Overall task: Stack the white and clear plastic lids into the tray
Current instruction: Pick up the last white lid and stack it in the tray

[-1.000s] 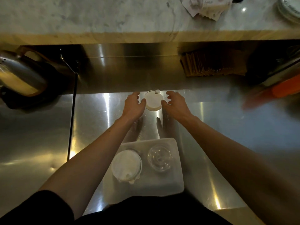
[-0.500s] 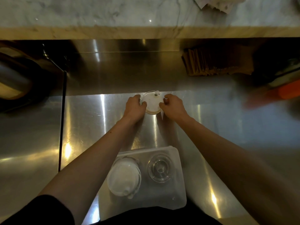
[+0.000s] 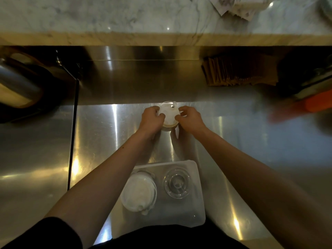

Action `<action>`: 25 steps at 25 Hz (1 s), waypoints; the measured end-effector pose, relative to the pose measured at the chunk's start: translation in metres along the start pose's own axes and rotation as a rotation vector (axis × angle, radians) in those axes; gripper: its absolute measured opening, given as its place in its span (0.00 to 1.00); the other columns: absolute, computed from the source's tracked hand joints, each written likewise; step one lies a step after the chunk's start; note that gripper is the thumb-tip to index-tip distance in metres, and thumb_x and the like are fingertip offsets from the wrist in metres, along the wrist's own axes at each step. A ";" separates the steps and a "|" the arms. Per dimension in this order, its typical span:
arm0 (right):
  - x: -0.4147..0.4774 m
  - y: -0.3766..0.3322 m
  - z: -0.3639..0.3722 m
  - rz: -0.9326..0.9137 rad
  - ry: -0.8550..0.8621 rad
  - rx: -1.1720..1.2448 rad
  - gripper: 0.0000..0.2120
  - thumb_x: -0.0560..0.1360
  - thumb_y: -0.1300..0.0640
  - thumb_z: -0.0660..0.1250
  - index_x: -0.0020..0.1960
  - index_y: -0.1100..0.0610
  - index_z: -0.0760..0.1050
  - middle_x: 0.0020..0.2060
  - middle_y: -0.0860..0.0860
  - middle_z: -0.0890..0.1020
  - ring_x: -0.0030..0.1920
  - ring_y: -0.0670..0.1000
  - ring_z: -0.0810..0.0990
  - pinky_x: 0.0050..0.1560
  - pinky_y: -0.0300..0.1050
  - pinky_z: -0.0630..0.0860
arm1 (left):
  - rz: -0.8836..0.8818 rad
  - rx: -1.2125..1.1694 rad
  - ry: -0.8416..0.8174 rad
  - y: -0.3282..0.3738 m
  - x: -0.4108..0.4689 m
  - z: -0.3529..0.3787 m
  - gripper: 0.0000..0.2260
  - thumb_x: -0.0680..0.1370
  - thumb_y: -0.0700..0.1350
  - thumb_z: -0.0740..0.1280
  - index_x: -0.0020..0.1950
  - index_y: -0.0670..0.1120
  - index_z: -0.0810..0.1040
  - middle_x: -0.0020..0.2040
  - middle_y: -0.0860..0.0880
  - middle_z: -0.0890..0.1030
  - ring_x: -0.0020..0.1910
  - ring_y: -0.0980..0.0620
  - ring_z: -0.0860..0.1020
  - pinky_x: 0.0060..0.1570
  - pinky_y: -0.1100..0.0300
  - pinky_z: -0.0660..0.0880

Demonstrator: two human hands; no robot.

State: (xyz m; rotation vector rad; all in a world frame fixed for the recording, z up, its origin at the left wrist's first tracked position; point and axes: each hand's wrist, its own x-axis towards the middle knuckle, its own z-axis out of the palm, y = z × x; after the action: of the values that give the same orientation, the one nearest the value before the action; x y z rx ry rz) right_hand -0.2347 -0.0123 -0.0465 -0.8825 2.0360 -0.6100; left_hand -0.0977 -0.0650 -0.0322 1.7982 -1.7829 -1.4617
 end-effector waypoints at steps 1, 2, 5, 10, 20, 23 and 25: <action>-0.005 -0.001 -0.002 -0.009 0.012 0.016 0.20 0.74 0.58 0.68 0.65 0.58 0.73 0.61 0.57 0.79 0.57 0.55 0.78 0.52 0.45 0.77 | -0.004 -0.014 0.003 0.001 -0.005 -0.002 0.17 0.77 0.41 0.64 0.65 0.41 0.74 0.64 0.42 0.77 0.61 0.43 0.76 0.54 0.55 0.75; -0.011 -0.003 -0.003 -0.022 0.020 0.028 0.20 0.74 0.58 0.68 0.65 0.58 0.73 0.61 0.57 0.79 0.57 0.55 0.78 0.54 0.47 0.79 | -0.006 -0.033 0.004 0.002 -0.011 -0.004 0.17 0.77 0.41 0.64 0.66 0.42 0.74 0.65 0.42 0.77 0.61 0.43 0.76 0.54 0.54 0.76; -0.030 -0.009 -0.009 -0.057 0.031 0.039 0.20 0.74 0.58 0.68 0.65 0.57 0.73 0.61 0.57 0.78 0.57 0.55 0.79 0.56 0.52 0.79 | 0.010 -0.057 0.029 0.005 -0.030 -0.012 0.17 0.77 0.41 0.63 0.67 0.43 0.73 0.66 0.43 0.76 0.62 0.43 0.76 0.54 0.56 0.74; -0.064 -0.017 -0.014 -0.136 0.045 0.005 0.21 0.74 0.57 0.68 0.66 0.56 0.73 0.60 0.56 0.79 0.53 0.51 0.78 0.46 0.39 0.74 | 0.056 -0.040 0.066 0.007 -0.064 -0.026 0.19 0.77 0.42 0.64 0.67 0.43 0.73 0.67 0.44 0.75 0.63 0.44 0.75 0.59 0.55 0.73; -0.153 -0.029 -0.002 -0.298 0.021 0.012 0.22 0.73 0.56 0.68 0.66 0.56 0.74 0.58 0.55 0.80 0.49 0.49 0.80 0.38 0.32 0.71 | 0.089 -0.137 0.185 -0.014 -0.161 -0.059 0.19 0.77 0.43 0.65 0.68 0.45 0.73 0.64 0.46 0.77 0.56 0.50 0.77 0.50 0.60 0.71; -0.177 -0.029 0.004 -0.333 -0.016 0.026 0.21 0.74 0.57 0.68 0.66 0.56 0.73 0.59 0.56 0.80 0.52 0.52 0.81 0.46 0.39 0.75 | 0.095 -0.164 0.203 -0.025 -0.187 -0.065 0.18 0.76 0.42 0.64 0.66 0.45 0.75 0.63 0.46 0.79 0.58 0.48 0.78 0.50 0.60 0.73; -0.190 -0.028 0.009 -0.353 -0.045 0.022 0.21 0.74 0.57 0.68 0.67 0.56 0.73 0.59 0.56 0.79 0.52 0.52 0.81 0.50 0.42 0.77 | 0.077 -0.189 0.214 -0.035 -0.202 -0.068 0.18 0.76 0.42 0.64 0.66 0.45 0.75 0.62 0.47 0.79 0.58 0.47 0.79 0.51 0.58 0.75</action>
State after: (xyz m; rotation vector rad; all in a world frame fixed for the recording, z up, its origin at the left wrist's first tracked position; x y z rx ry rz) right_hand -0.1373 0.1140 0.0604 -1.2444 1.8420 -0.7927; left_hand 0.0205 0.0835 0.0713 1.7001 -1.5389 -1.3058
